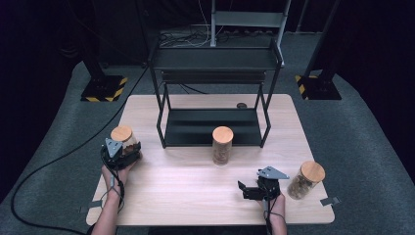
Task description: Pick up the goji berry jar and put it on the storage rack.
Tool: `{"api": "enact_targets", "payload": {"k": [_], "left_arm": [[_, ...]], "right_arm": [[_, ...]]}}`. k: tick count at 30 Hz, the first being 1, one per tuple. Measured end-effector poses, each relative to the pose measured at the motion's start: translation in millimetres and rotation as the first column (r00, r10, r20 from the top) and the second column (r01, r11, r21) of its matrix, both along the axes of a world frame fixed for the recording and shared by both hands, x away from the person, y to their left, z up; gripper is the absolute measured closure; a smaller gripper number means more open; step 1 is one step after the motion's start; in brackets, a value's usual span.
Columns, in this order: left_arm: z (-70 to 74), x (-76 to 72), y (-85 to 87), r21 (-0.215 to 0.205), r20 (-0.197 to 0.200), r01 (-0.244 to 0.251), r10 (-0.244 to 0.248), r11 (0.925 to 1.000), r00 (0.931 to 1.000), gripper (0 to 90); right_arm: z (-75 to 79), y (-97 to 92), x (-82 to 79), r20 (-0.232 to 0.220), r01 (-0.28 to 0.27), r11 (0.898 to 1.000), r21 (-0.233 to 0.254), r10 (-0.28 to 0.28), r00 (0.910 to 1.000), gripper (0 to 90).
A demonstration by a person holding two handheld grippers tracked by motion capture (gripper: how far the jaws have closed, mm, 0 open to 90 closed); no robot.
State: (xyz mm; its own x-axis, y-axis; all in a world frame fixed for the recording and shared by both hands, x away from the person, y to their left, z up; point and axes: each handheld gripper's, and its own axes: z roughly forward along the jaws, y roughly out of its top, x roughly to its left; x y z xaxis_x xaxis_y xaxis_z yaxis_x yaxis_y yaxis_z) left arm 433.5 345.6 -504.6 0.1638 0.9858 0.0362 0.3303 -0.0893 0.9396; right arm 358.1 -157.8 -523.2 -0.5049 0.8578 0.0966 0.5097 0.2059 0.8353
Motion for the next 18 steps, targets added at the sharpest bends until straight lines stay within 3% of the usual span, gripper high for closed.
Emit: {"api": "enact_targets", "payload": {"k": [18], "left_arm": [[-0.6, 0.3, 2.1, -0.013, 0.011, 0.021, -0.02, 0.9997, 0.9997, 24.6]], "right_arm": [[0.1, -0.4, -0.3, 0.002, -0.003, 1.0, 0.006, 0.003, 1.0, 2.9]]}}
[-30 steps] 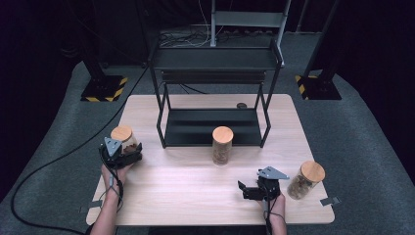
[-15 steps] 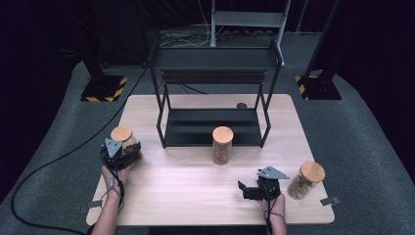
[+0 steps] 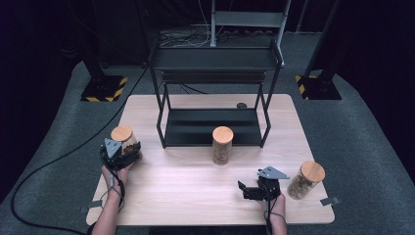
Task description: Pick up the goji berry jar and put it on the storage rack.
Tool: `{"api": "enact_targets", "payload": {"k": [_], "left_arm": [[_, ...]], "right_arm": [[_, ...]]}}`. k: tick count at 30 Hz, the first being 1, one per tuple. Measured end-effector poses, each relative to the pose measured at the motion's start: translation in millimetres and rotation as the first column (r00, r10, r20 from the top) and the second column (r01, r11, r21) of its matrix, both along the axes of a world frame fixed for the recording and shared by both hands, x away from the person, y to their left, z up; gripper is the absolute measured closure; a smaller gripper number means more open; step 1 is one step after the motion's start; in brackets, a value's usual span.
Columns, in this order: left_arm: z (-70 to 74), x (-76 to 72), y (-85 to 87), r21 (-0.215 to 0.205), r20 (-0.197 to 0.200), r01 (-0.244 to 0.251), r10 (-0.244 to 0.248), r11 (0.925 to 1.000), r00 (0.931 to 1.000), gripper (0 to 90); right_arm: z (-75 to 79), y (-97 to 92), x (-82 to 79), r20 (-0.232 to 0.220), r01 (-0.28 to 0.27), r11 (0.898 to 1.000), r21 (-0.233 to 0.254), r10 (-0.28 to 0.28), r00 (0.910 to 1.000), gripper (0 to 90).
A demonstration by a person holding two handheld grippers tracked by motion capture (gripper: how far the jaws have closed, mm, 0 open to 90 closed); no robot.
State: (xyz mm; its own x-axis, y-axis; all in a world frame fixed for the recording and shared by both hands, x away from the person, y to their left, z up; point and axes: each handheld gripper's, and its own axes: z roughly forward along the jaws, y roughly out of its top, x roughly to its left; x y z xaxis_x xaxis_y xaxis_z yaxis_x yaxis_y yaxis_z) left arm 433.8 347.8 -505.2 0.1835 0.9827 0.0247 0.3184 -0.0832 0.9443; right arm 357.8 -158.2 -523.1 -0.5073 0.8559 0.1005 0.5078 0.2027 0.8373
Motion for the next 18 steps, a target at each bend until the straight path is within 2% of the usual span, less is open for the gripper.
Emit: {"api": "enact_targets", "payload": {"k": [18], "left_arm": [[4.0, -8.5, 1.4, 0.004, 0.017, 0.011, -0.011, 0.9999, 0.9998, 24.8]], "right_arm": [[0.0, 0.4, -0.1, 0.002, 0.001, 1.0, -0.006, -0.001, 1.0, 2.9]]}}
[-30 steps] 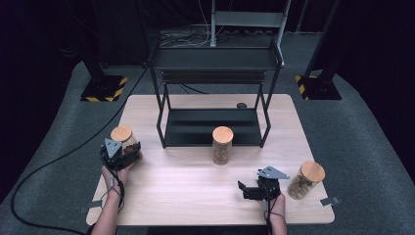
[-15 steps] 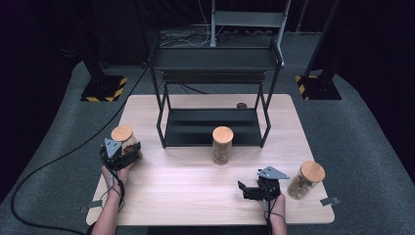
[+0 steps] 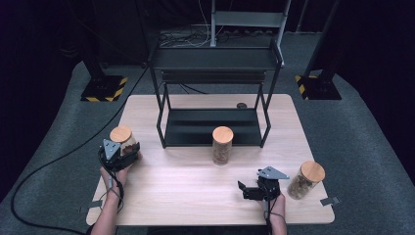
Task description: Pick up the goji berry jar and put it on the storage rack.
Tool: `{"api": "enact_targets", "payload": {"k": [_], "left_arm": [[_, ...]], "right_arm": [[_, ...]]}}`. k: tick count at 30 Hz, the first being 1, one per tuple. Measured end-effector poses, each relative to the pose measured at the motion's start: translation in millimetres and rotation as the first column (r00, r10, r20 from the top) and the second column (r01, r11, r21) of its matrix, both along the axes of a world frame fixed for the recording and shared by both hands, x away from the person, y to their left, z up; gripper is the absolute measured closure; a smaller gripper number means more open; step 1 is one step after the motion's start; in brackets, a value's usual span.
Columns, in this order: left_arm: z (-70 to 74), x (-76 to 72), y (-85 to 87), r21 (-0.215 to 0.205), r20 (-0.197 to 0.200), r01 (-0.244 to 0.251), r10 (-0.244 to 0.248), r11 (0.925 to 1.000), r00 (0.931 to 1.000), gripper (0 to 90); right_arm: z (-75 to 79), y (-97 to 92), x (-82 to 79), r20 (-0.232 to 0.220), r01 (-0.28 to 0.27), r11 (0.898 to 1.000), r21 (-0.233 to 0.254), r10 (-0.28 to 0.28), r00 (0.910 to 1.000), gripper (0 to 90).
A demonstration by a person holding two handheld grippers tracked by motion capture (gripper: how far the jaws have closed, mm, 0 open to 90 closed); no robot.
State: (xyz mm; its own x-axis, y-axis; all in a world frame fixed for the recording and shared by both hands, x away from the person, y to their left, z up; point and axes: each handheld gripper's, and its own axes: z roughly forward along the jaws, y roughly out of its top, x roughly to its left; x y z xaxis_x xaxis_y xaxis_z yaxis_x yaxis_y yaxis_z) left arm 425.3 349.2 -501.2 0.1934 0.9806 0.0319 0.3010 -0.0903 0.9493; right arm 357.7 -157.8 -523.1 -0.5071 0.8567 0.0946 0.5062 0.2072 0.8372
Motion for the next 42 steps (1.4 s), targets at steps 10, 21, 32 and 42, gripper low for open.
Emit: {"api": "enact_targets", "payload": {"k": [10, 21, 32, 42], "left_arm": [[1.5, -7.9, -0.8, -0.003, 0.0, 0.006, -0.006, 1.0, 1.0, 24.8], [4.2, -13.8, -5.6, 0.001, -0.004, 0.034, -0.034, 0.9994, 0.9994, 24.8], [6.1, -18.5, -12.4, 0.005, -0.004, 0.061, -0.061, 0.9981, 0.9981, 24.8], [7.7, -20.9, -17.4, 0.009, 0.0, 0.08, -0.08, 0.9968, 0.9968, 24.8]], "right_arm": [[-0.1, 0.5, 0.1, 0.0, -0.001, 1.0, -0.006, 0.001, 1.0, 2.9], [-0.1, 0.6, 0.2, -0.001, -0.001, 1.0, -0.007, 0.001, 1.0, 2.9], [-0.1, 1.0, 0.1, -0.002, 0.0, 1.0, -0.009, 0.0, 1.0, 2.9], [0.0, 1.4, 0.0, -0.002, -0.001, 1.0, -0.014, 0.001, 1.0, 2.9]]}}
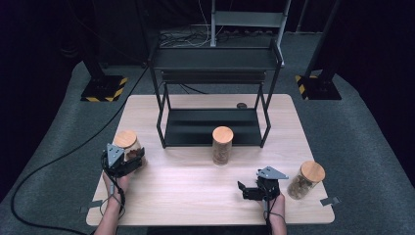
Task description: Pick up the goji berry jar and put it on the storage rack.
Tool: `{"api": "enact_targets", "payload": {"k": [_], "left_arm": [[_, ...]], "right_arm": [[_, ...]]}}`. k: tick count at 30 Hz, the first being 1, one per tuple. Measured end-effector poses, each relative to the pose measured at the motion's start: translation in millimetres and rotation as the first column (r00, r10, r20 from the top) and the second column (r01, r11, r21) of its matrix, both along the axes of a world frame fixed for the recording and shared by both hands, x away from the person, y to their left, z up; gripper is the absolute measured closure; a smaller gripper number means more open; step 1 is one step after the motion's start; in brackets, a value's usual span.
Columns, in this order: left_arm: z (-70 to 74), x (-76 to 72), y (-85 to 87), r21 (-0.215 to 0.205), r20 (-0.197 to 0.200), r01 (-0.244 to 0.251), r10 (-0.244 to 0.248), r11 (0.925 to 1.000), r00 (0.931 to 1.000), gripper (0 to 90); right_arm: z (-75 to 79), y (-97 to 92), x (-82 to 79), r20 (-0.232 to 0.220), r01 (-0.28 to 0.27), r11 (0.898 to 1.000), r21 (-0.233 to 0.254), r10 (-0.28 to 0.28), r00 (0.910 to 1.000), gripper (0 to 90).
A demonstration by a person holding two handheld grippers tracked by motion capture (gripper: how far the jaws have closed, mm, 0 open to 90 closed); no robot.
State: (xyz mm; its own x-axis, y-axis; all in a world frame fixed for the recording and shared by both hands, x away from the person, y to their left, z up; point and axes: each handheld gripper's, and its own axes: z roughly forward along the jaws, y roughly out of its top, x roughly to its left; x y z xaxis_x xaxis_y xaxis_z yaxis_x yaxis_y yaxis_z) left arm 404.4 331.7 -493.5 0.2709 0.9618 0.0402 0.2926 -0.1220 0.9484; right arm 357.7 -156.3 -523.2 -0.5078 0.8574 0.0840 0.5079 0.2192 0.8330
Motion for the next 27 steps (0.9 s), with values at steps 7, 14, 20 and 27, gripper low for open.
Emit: {"api": "enact_targets", "payload": {"k": [7, 14, 20, 27], "left_arm": [[0.8, -0.9, -2.8, -0.001, -0.002, 0.009, -0.009, 1.0, 1.0, 24.8], [3.0, -2.5, -4.9, -0.002, 0.003, 0.016, -0.016, 0.9999, 0.9999, 24.8], [3.2, -2.6, -6.4, 0.0, 0.0, 0.022, -0.022, 0.9998, 0.9998, 24.8], [4.0, -3.0, -8.4, 0.003, -0.002, 0.026, -0.026, 0.9996, 0.9996, 24.8]], "right_arm": [[-0.1, 0.4, 0.4, -0.001, -0.003, 1.0, -0.005, 0.003, 1.0, 2.9], [-0.2, 0.7, 0.6, -0.002, -0.005, 1.0, -0.007, 0.005, 1.0, 2.9], [-0.3, 0.8, 0.9, -0.005, -0.006, 1.0, -0.007, 0.006, 1.0, 2.9], [-0.3, 1.1, 0.9, -0.007, -0.007, 1.0, -0.009, 0.007, 1.0, 2.9]]}}
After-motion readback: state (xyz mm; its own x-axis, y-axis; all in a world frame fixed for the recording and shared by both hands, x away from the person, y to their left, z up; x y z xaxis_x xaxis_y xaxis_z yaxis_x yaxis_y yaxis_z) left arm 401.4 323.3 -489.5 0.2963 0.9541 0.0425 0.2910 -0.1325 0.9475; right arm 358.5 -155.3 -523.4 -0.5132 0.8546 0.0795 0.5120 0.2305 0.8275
